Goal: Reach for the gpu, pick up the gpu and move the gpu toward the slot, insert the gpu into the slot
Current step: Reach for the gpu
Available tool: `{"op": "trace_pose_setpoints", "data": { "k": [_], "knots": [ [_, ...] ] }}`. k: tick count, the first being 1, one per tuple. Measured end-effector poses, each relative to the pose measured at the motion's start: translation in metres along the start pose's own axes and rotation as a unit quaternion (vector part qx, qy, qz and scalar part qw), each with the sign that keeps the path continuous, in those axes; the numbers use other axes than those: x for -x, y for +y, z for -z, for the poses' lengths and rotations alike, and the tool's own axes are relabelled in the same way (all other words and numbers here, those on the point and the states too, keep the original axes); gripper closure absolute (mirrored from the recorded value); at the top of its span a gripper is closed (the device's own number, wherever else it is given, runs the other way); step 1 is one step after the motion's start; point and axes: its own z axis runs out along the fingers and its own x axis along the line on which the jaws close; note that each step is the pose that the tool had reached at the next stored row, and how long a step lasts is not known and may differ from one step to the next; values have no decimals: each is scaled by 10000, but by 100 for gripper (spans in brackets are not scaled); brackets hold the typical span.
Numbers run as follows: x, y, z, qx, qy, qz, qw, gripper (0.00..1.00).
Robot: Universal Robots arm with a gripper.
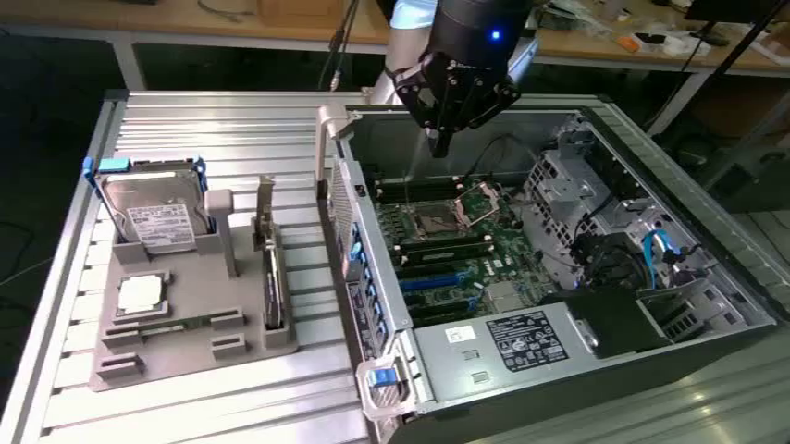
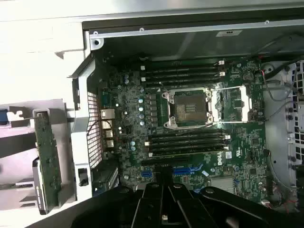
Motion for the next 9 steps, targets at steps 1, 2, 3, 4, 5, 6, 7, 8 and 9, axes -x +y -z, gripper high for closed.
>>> {"op": "trace_pose_setpoints", "data": {
  "k": [1, 2, 3, 4, 5, 6, 7, 8, 9],
  "knots": [
    [-49, -4, 1, 0, 0, 0, 10000, 89],
    [-84, -6, 3, 0, 0, 1, 10000, 89],
    [-131, -10, 4, 0, 0, -1, 10000, 89],
    [-152, -11, 4, 0, 0, 0, 10000, 89],
    [-177, -13, 5, 0, 0, 0, 10000, 89],
    [-201, -15, 6, 0, 0, 0, 10000, 89],
    [-223, -17, 6, 0, 0, 1, 10000, 89],
    [-246, -18, 7, 0, 0, 1, 10000, 89],
    [-272, -20, 8, 0, 0, 0, 10000, 89]
  ]
}}
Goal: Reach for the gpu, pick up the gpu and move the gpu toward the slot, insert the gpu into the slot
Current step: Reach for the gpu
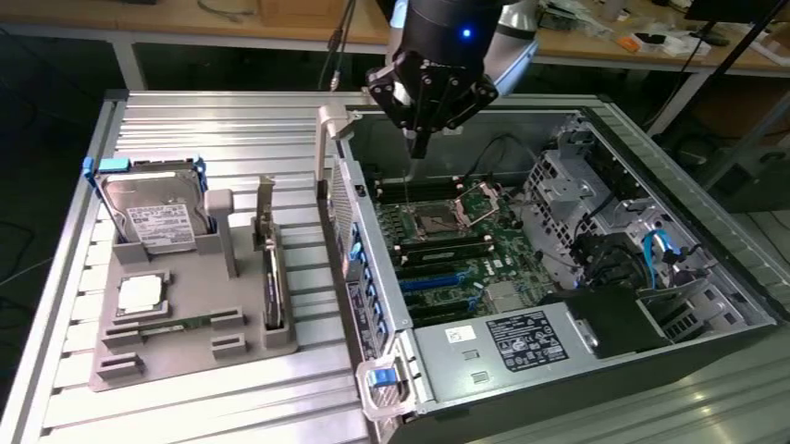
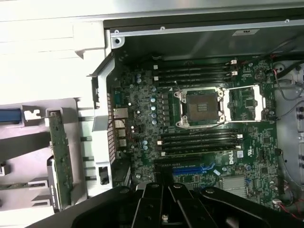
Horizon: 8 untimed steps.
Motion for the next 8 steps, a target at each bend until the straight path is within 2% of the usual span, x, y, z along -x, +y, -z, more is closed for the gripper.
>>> {"op": "trace_pose_setpoints", "data": {
  "k": [4, 8],
  "knots": [
    [-113, -9, 3, 0, 0, 1, 10000, 89],
    [-324, -24, 9, 0, 0, 0, 10000, 89]
  ]
}}
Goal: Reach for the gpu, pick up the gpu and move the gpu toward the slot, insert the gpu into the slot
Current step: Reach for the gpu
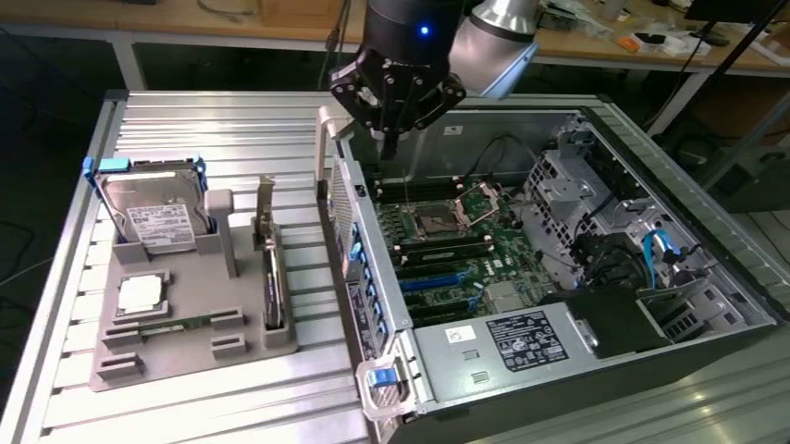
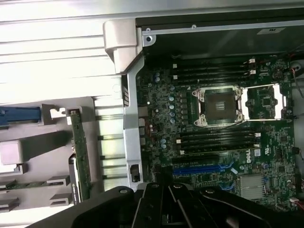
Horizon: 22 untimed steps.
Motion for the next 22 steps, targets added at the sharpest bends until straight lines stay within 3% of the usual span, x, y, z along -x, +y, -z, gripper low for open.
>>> {"op": "trace_pose_setpoints", "data": {
  "k": [22],
  "knots": [
    [-572, -43, 16, 0, 0, -1, 10000, 89]
  ]
}}
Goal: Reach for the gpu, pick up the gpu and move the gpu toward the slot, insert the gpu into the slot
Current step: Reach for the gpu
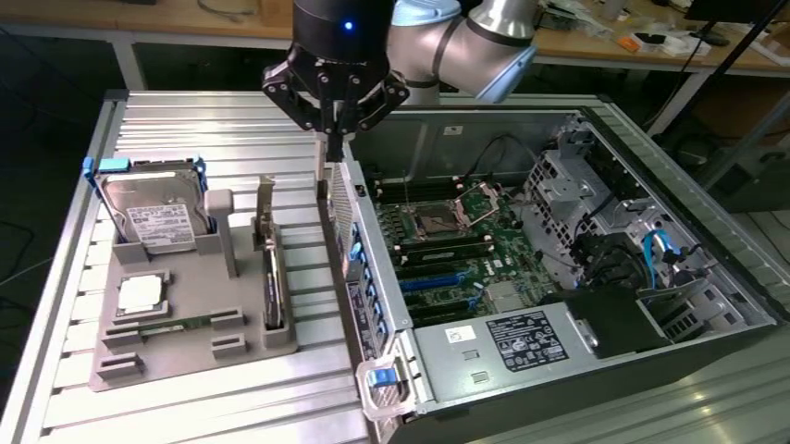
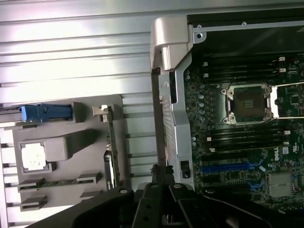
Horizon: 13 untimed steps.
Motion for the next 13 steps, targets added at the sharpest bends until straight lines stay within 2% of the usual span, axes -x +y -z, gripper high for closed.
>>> {"op": "trace_pose_setpoints", "data": {
  "k": [13],
  "knots": [
    [-375, -28, 11, 0, 0, -1, 10000, 89]
  ]
}}
